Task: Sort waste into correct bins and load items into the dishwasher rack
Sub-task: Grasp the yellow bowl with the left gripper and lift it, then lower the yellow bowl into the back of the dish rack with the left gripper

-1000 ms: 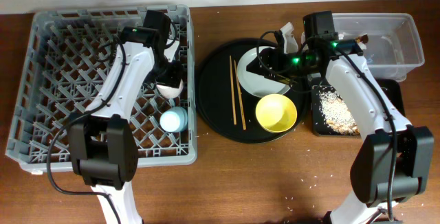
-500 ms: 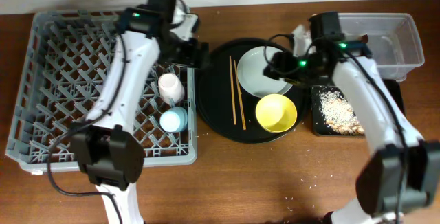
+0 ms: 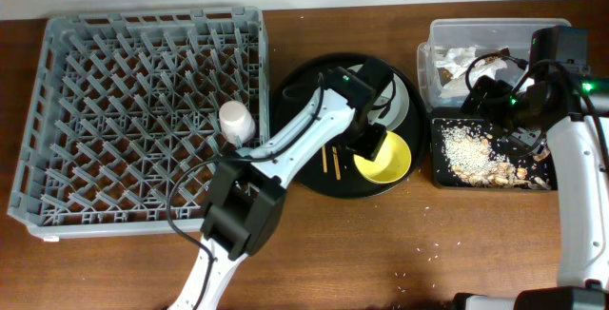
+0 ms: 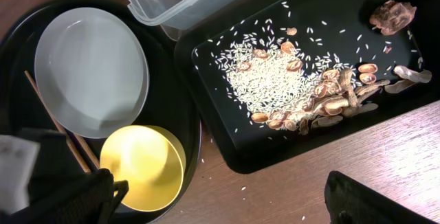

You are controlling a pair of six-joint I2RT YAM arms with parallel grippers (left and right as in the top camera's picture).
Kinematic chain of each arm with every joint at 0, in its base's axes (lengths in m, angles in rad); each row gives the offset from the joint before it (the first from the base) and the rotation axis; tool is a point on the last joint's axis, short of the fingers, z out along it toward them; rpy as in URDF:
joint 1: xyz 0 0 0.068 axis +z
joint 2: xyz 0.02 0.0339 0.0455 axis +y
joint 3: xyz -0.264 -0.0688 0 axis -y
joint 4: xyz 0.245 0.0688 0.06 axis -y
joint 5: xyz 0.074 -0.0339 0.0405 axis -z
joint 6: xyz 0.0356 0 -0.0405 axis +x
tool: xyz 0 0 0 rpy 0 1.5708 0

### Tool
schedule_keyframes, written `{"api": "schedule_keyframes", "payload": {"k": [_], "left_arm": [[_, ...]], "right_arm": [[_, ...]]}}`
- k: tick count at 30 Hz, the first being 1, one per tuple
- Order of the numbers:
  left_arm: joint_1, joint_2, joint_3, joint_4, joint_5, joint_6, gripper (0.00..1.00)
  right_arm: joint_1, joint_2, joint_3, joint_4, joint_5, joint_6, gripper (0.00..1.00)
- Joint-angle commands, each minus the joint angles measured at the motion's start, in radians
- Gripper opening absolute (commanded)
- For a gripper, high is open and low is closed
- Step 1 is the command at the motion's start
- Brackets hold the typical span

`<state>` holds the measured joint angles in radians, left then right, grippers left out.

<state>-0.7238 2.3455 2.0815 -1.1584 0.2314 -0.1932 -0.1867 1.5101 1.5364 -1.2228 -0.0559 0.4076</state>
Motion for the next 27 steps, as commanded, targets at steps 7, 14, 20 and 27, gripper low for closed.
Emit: {"api": "schedule_keyframes", "payload": {"k": [7,14,20,27], "left_arm": [[-0.003,0.084,0.000,0.054,-0.074,-0.009,0.12],[0.039,0.054,0.238,-0.146,-0.127,0.011,0.01],[0.338,-0.066,0.585,-0.307,-0.251,0.111,0.00],[0.541,-0.072,0.589,-0.005,-0.847,0.154,0.00]], "right_arm": [[-0.005,0.002,0.010,0.000,0.016,0.001,0.98],[-0.005,0.002,0.010,0.000,0.016,0.001,0.99],[-0.005,0.002,0.010,0.000,0.016,0.001,0.98],[-0.005,0.002,0.010,0.000,0.016,0.001,0.98]]}}
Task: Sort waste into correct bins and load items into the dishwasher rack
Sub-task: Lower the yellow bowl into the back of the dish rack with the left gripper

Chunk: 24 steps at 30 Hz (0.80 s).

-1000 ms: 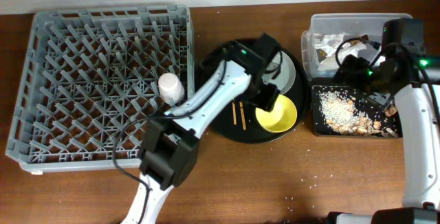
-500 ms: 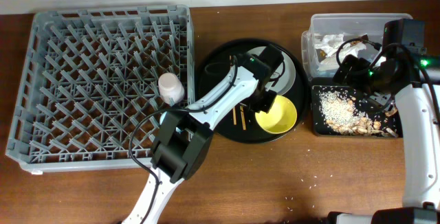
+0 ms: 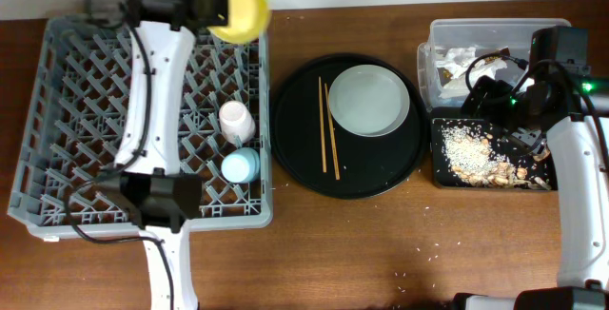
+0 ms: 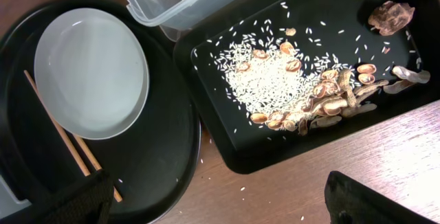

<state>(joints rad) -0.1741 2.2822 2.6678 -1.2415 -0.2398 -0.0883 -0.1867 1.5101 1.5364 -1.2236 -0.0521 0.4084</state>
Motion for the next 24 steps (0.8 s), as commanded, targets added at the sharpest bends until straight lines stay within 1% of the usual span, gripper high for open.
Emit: {"api": "schedule_keyframes", "payload": {"k": [1,2,3,5,6,12,17,24], "left_arm": [[-0.018,-0.003,0.000,0.143,-0.484,0.068,0.01],[-0.026,0.003,-0.002,0.173,-0.536,0.068,0.01],[-0.040,0.023,-0.003,0.237,-0.631,0.095,0.00],[-0.059,0.068,-0.003,0.312,-0.758,0.153,0.00],[-0.071,0.100,-0.003,0.322,-0.828,0.158,0.00],[-0.124,0.279,-0.003,0.336,-1.041,0.149,0.00],[-0.153,0.371,-0.003,0.336,-1.093,0.117,0.00],[-0.186,0.416,-0.004,0.325,-1.088,0.092,0.00]], "right_arm": [[-0.005,0.002,0.010,0.000,0.012,0.000,0.99],[-0.005,0.002,0.010,0.000,0.012,0.000,0.99],[-0.005,0.002,0.010,0.000,0.012,0.000,0.98],[-0.005,0.002,0.010,0.000,0.012,0.000,0.98],[-0.005,0.002,0.010,0.000,0.012,0.000,0.99],[-0.005,0.002,0.010,0.000,0.012,0.000,0.99],[-0.005,0.002,0.010,0.000,0.012,0.000,0.99],[-0.005,0.002,0.010,0.000,0.012,0.000,0.99]]}}
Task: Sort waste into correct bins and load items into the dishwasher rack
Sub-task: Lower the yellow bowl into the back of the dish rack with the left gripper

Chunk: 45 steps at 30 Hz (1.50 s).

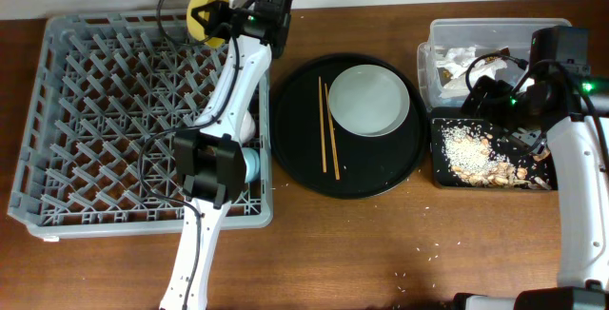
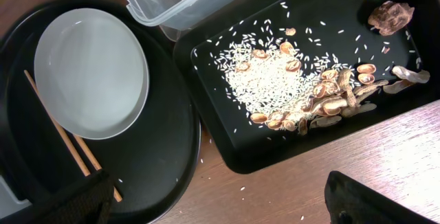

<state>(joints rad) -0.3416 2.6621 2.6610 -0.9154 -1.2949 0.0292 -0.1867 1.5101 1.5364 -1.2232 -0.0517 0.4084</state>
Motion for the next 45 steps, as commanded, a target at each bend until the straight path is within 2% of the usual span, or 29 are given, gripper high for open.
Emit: {"api": "schedule_keyframes", "payload": {"k": [1,11,13,15,18,19,21,28,30,33,37,42,45], "left_arm": [[-0.025,0.041,0.003,-0.002,-0.026,-0.026,0.00],[-0.068,0.098,0.003,-0.051,0.005,-0.025,0.00],[-0.073,0.098,0.003,-0.066,0.005,-0.025,0.22],[-0.087,0.098,0.003,-0.100,0.005,-0.025,0.38],[-0.108,0.098,0.003,-0.103,0.021,-0.025,0.44],[-0.117,0.098,0.003,-0.104,0.020,-0.025,0.50],[-0.138,0.098,0.003,-0.108,0.023,-0.025,0.55],[-0.154,0.013,0.003,-0.196,0.180,-0.025,0.64],[-0.154,-0.045,0.003,-0.211,0.272,-0.025,0.65],[-0.154,-0.149,0.003,-0.269,0.563,-0.025,0.72],[-0.153,-0.267,0.003,-0.370,1.091,-0.025,0.80],[-0.153,-0.294,0.003,-0.495,1.401,-0.027,0.82],[-0.153,-0.293,0.003,-0.534,1.412,-0.085,0.82]], "right_arm": [[-0.005,0.002,0.010,0.000,0.011,0.000,0.99],[-0.005,0.002,0.010,0.000,0.011,0.000,0.98],[-0.005,0.002,0.010,0.000,0.011,0.000,0.98],[-0.005,0.002,0.010,0.000,0.011,0.000,0.98],[-0.005,0.002,0.010,0.000,0.011,0.000,0.99],[-0.005,0.002,0.010,0.000,0.011,0.000,0.98],[-0.005,0.002,0.010,0.000,0.011,0.000,0.98],[-0.005,0.002,0.010,0.000,0.011,0.000,0.99],[-0.005,0.002,0.010,0.000,0.011,0.000,0.98],[-0.005,0.002,0.010,0.000,0.011,0.000,0.98],[-0.005,0.002,0.010,0.000,0.011,0.000,0.98],[-0.005,0.002,0.010,0.000,0.011,0.000,0.99],[-0.005,0.002,0.010,0.000,0.011,0.000,0.99]]}}
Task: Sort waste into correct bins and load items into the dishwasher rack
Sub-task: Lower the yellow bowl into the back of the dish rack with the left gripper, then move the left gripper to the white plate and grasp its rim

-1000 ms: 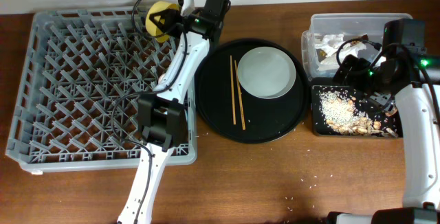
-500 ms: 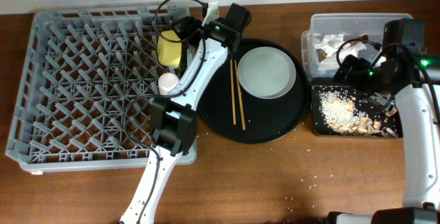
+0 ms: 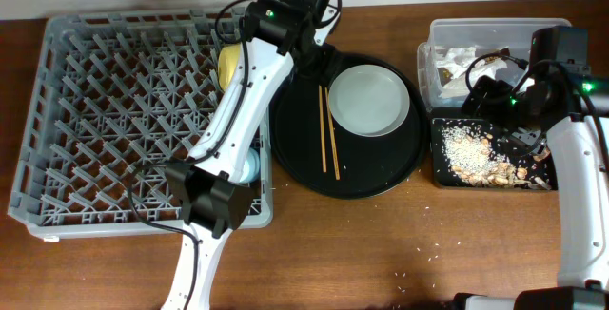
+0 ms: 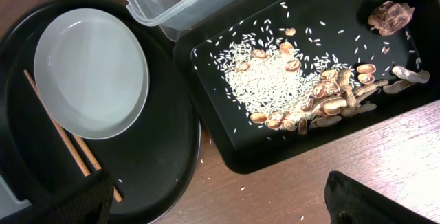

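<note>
The yellow bowl (image 3: 228, 64) lies in the grey dishwasher rack (image 3: 95, 110) near its right side, partly under my left arm. My left gripper (image 3: 317, 51) hangs over the far-left rim of the round black tray (image 3: 352, 179); its dark fingers blend into the tray. On the tray are a white plate (image 3: 368, 99) and a pair of chopsticks (image 3: 329, 129). My right gripper (image 4: 220, 207) stands open over the table between the tray and the black bin (image 4: 227, 152), holding nothing.
The black bin holds rice and peanut shells (image 4: 302, 86). Behind it stands a clear bin (image 3: 476, 34) with crumpled paper. A blue cup (image 3: 250, 167) shows in the rack beside the left arm. Rice grains (image 3: 433, 250) are scattered on the table.
The yellow bowl, held at the rack's far edge before, now lies in the rack near its right side. The left gripper now stands over the tray's rim. The right arm has not moved.
My left gripper was at the yellow bowl on the tray beside the plate. Then the bowl was held above the rack's far right corner, then at the rack's far edge. Now it rests in the rack and the gripper is back by the tray.
</note>
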You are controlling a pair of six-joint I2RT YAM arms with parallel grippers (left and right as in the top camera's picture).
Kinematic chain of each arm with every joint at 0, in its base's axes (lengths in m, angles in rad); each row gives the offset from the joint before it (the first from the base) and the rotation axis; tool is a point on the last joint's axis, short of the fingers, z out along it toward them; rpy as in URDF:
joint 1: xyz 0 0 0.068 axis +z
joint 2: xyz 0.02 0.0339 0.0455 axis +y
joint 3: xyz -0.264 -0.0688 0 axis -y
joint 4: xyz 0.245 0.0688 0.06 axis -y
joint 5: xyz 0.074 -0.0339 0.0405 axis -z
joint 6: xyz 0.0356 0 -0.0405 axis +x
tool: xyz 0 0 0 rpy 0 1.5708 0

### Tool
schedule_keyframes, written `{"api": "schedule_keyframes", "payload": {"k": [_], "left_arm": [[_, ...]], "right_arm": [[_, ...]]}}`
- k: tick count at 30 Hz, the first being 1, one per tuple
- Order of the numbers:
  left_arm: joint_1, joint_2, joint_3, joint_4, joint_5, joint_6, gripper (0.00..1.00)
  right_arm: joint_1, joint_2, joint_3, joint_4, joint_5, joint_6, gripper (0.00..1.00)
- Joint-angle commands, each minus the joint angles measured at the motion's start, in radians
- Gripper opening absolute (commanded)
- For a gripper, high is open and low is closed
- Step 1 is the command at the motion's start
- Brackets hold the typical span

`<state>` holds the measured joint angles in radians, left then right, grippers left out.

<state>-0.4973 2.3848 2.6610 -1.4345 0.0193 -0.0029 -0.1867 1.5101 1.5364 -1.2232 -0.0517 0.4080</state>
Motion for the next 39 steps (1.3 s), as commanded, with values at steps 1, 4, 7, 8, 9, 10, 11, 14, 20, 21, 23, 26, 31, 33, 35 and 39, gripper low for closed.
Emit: {"api": "schedule_keyframes", "payload": {"k": [1,4,7,8,9,10,11,14,20,21,23,26,31,33,35,39], "left_arm": [[0.002,-0.012,0.003,-0.018,0.106,-0.061,0.81],[0.000,0.008,0.002,-0.027,0.127,-0.115,0.80],[-0.002,0.058,0.002,-0.038,0.150,-0.121,0.74],[-0.005,0.077,0.003,-0.042,0.149,-0.121,0.72],[-0.013,0.107,0.003,-0.044,0.149,-0.121,0.71],[-0.023,0.141,0.002,-0.044,0.149,-0.121,0.68],[-0.030,0.165,0.002,-0.040,0.148,-0.121,0.67],[-0.032,0.218,0.002,-0.020,0.138,-0.195,0.62],[-0.035,0.304,0.002,0.071,0.154,-0.300,0.52],[-0.036,0.307,0.003,0.075,0.154,-0.300,0.50],[-0.039,0.318,0.002,0.072,0.154,-0.300,0.48],[-0.043,0.337,0.002,0.072,0.192,-0.300,0.41],[-0.060,0.344,0.003,0.087,0.198,-0.300,0.40],[-0.065,0.355,0.002,0.092,0.198,-0.300,0.40],[-0.066,0.363,0.002,0.092,0.198,-0.300,0.40],[-0.072,0.366,0.002,0.093,0.198,-0.300,0.39]], "right_arm": [[-0.005,0.002,0.010,0.000,0.011,0.001,0.99],[-0.005,0.002,0.010,0.000,0.011,0.001,0.98],[-0.005,0.002,0.010,0.000,0.011,0.001,0.98],[-0.005,0.002,0.010,0.000,0.011,0.001,0.98],[-0.005,0.002,0.010,0.000,0.011,0.001,0.98],[-0.005,0.002,0.010,0.000,0.011,0.001,0.98],[-0.005,0.002,0.010,0.000,0.011,0.001,0.98],[-0.005,0.002,0.010,0.000,0.011,0.001,0.98],[-0.005,0.002,0.010,0.000,0.011,0.001,0.99],[-0.005,0.002,0.010,0.000,0.011,0.001,0.98],[-0.005,0.002,0.010,0.000,0.011,0.001,0.99],[-0.005,0.002,0.010,0.000,0.011,0.001,0.98],[-0.005,0.002,0.010,0.000,0.011,0.001,0.98],[-0.005,0.002,0.010,0.000,0.011,0.001,0.98],[-0.005,0.002,0.010,0.000,0.011,0.001,0.98],[-0.005,0.002,0.010,0.000,0.011,0.001,0.98]]}}
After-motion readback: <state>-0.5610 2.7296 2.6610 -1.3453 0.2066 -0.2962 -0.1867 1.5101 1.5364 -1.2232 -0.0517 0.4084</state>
